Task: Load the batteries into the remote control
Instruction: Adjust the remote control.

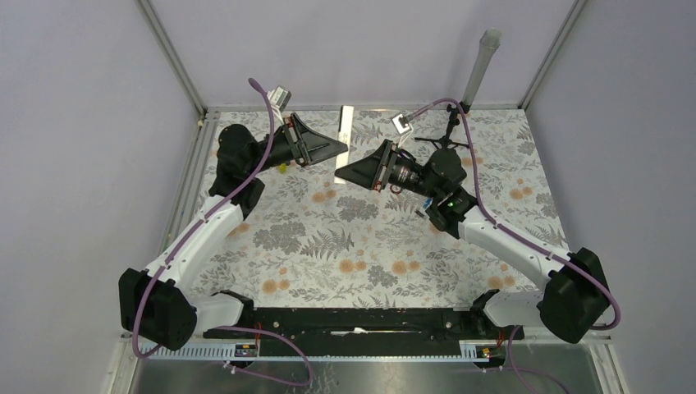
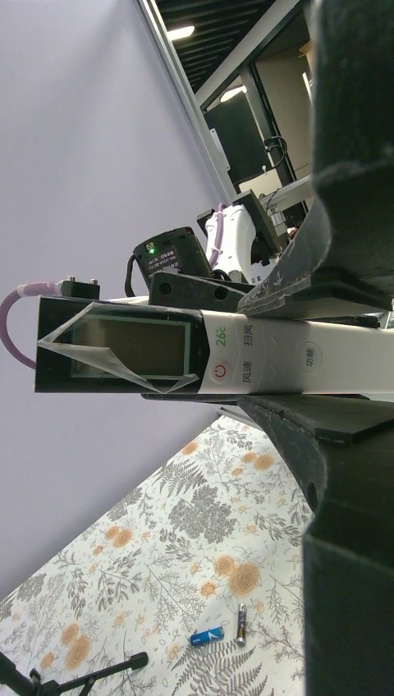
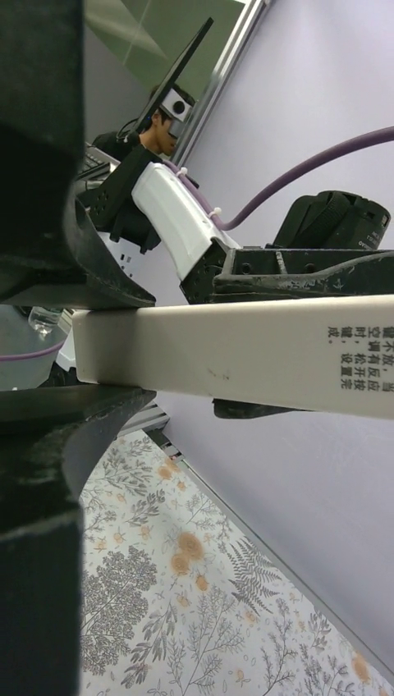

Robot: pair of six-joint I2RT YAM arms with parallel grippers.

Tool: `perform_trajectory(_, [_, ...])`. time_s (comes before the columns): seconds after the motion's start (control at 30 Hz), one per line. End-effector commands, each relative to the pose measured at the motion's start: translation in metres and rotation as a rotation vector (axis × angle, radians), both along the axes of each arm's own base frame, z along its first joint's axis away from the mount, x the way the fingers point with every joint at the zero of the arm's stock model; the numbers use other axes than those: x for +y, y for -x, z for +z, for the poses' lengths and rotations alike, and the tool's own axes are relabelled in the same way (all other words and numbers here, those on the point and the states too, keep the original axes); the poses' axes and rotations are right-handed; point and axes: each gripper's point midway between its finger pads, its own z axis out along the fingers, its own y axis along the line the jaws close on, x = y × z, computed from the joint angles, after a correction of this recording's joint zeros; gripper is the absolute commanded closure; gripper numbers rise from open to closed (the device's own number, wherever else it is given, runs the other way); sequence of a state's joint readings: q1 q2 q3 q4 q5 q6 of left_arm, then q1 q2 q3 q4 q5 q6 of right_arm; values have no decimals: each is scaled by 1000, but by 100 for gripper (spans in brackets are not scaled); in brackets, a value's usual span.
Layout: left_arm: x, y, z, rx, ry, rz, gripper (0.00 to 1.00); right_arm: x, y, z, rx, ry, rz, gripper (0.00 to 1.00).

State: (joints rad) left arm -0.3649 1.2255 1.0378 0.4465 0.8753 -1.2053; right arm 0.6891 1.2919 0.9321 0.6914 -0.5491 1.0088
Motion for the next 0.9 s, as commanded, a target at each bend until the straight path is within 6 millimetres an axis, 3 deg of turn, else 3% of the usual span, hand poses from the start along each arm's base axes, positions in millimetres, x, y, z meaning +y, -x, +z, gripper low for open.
perform_trajectory(0.0, [3, 10, 25, -115, -1, 9, 62, -2, 5, 25, -99, -28, 5, 86])
perform_trajectory(0.07, [4, 7, 28, -153, -68, 24, 40, -3, 10, 23, -156, 15, 13, 90])
perform_trajectory(0.2, [14, 8, 20, -283, -299, -18, 28, -10, 15, 11, -295, 207, 24, 100])
perform_trajectory(0.33, [30, 29, 2, -406, -482, -171, 25, -25, 23, 3, -404, 376, 42, 100])
perform_trajectory(0.43, [34, 28, -6, -450, -537, -186, 24, -29, 33, -2, -436, 445, 108, 100])
perform_trajectory(0.7, [31, 50, 5, -557, -455, -301, 26, -36, 44, -12, -483, 538, 210, 100])
perform_trajectory(0.87, [30, 57, -1, -512, -431, -335, 26, -34, 53, -13, -487, 524, 278, 100])
